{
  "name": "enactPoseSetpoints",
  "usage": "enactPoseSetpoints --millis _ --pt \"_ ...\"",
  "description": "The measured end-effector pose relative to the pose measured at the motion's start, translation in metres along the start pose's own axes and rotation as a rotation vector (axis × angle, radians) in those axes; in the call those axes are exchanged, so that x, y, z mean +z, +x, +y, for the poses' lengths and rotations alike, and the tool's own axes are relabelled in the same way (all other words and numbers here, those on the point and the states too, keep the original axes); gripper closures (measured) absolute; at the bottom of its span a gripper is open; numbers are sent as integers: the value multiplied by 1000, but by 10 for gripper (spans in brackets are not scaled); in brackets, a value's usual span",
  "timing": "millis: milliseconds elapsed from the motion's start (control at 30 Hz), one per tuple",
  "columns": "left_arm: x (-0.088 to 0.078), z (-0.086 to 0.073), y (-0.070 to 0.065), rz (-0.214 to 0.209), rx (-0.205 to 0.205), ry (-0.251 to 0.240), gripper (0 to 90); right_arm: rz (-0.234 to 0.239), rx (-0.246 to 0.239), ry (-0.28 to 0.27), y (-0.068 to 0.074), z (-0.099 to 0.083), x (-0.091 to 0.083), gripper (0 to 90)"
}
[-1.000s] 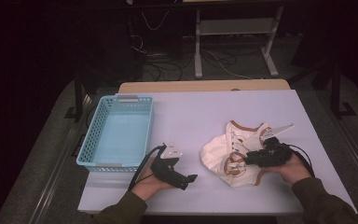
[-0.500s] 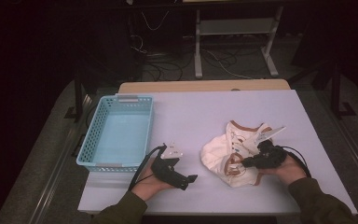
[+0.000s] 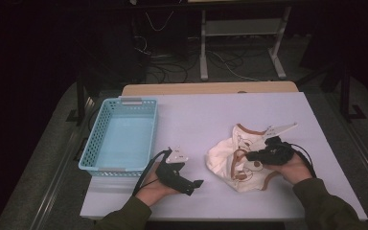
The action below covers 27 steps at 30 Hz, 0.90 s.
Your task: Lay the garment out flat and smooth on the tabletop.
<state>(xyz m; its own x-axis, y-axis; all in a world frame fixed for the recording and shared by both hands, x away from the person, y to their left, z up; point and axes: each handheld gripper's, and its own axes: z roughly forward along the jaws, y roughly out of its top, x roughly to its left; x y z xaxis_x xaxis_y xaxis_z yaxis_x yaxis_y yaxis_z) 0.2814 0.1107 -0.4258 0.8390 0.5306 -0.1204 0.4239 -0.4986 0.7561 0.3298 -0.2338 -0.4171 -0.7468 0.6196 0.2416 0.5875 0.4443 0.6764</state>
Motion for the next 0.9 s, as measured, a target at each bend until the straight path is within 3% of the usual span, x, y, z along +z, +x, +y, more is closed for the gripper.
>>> enactPoseSetpoints --millis 300,900 --pt "-2 0 1 1 10 5 0 6 -20 -68 8 22 7 867" --pt "-2 0 1 0 11 2 0 66 -92 -107 32 61 36 867"
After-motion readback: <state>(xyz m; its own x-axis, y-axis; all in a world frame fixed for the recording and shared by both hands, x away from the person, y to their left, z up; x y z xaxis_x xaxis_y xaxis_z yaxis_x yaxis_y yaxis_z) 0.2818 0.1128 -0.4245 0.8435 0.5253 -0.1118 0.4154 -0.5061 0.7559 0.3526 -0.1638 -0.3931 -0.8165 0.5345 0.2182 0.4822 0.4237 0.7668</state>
